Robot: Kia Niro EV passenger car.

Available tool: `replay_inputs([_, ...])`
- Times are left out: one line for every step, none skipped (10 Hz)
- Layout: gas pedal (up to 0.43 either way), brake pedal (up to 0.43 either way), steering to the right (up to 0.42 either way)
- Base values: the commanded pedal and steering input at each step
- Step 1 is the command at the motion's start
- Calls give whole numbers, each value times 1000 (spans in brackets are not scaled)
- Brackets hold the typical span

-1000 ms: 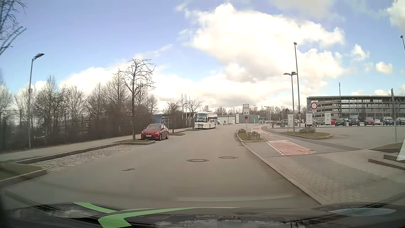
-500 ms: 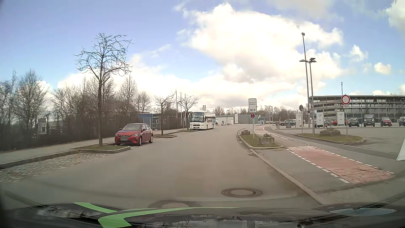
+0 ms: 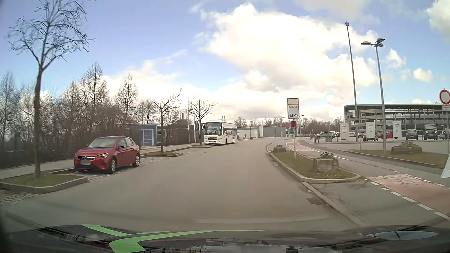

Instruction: Follow the waypoints while adhering to traffic rules and regulations

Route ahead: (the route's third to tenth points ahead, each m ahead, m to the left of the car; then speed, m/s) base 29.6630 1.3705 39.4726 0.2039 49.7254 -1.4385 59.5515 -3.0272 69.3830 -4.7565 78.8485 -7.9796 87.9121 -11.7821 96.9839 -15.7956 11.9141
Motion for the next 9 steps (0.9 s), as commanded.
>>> replay_inputs([67, 0, 8])
replay_inputs([67, 0, 8])
replay_inputs([79, 0, 10])
replay_inputs([87, 0, 10])
replay_inputs([87, 0, 11])
replay_inputs([87, 0, 13])
replay_inputs([87, 0, 14])
replay_inputs([87, 0, 14])
replay_inputs([87, 0, 14])
